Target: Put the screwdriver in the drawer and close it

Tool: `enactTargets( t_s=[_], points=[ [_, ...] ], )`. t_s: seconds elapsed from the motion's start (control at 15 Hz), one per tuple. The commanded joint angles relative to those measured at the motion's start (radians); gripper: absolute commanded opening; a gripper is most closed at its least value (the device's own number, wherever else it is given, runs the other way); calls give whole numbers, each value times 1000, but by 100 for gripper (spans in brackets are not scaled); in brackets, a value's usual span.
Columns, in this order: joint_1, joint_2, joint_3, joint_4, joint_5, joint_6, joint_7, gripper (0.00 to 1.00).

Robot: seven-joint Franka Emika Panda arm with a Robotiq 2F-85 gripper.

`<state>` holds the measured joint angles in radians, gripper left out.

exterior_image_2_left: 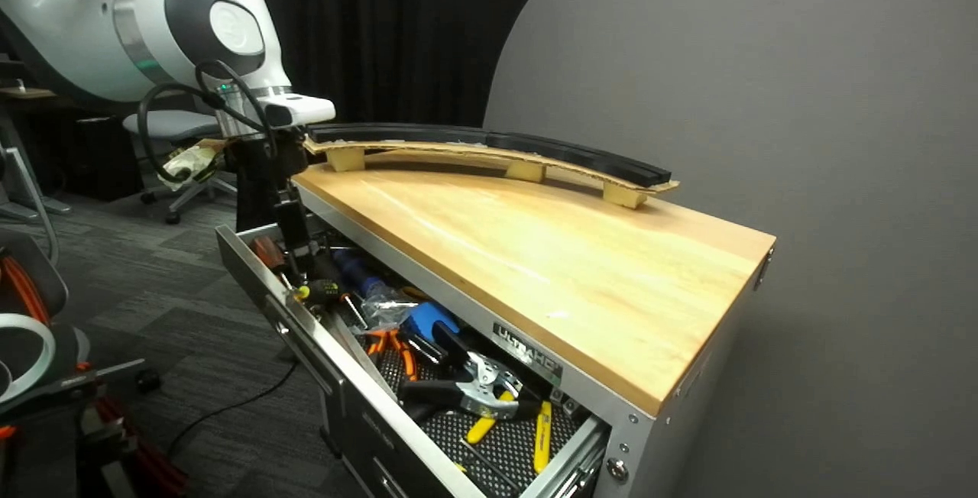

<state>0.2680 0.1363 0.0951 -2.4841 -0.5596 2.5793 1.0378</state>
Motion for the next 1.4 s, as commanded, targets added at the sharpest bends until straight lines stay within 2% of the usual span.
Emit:
enactTargets(
  t_s=[0.0,0.07,0.13,0.47,0.53,0.6,0.67,0.73,0.87,1.2,1.33],
  points=[
    [-4,7,4,7,2,-13,15,92],
    [-9,2,7,-1,24,-22,-10,98],
    [-19,-13,13,-19,72,-37,-63,100],
    [-53,-34,45,-79,359,-173,-443,99],
    [-53,-24,47,-80,396,-194,-493,75],
    [-47,-14,43,-81,400,-203,-501,74],
    [-35,2,37,-84,377,-182,-468,68],
    [-14,6,23,-95,301,-132,-359,58],
    [20,48,18,-81,182,-76,-235,42],
    [115,159,-43,5,-134,39,123,4],
    [149,194,-68,48,-284,41,264,1]
  ],
)
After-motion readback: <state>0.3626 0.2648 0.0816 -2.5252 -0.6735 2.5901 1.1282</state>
